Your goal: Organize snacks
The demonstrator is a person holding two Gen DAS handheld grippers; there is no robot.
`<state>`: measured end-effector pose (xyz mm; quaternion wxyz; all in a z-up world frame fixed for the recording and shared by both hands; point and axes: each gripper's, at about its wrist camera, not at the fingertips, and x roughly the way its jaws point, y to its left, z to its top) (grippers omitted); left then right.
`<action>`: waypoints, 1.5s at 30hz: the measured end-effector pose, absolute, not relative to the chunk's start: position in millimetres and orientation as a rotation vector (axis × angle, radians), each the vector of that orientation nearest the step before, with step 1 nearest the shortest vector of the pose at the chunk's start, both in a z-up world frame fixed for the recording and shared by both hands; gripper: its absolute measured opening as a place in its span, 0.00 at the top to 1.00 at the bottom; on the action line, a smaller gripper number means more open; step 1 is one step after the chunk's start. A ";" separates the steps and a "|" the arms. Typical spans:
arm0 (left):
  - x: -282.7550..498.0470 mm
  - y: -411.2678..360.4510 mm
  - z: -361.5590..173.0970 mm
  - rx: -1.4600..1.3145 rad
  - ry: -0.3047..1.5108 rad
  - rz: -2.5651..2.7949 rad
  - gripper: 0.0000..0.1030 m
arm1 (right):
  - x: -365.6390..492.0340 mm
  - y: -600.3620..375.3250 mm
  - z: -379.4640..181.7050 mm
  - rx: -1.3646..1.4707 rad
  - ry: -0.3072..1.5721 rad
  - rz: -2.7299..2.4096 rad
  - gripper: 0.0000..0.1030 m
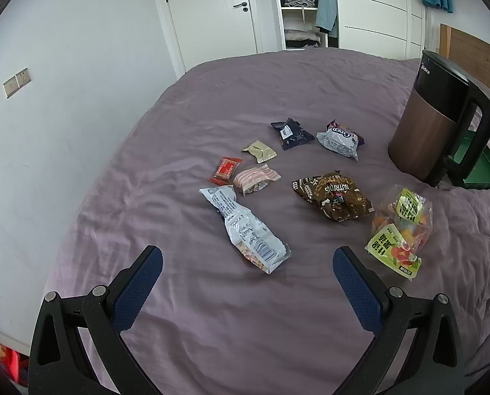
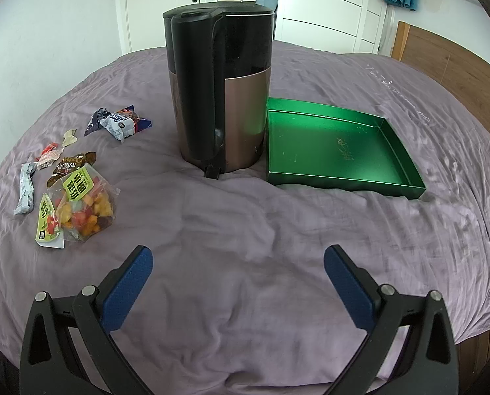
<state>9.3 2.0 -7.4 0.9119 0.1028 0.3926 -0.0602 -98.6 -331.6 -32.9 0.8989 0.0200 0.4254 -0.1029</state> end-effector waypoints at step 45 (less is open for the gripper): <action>12.5 -3.0 -3.0 0.208 0.837 -0.155 0.01 | -98.9 -331.0 -33.0 0.041 0.879 -0.213 0.00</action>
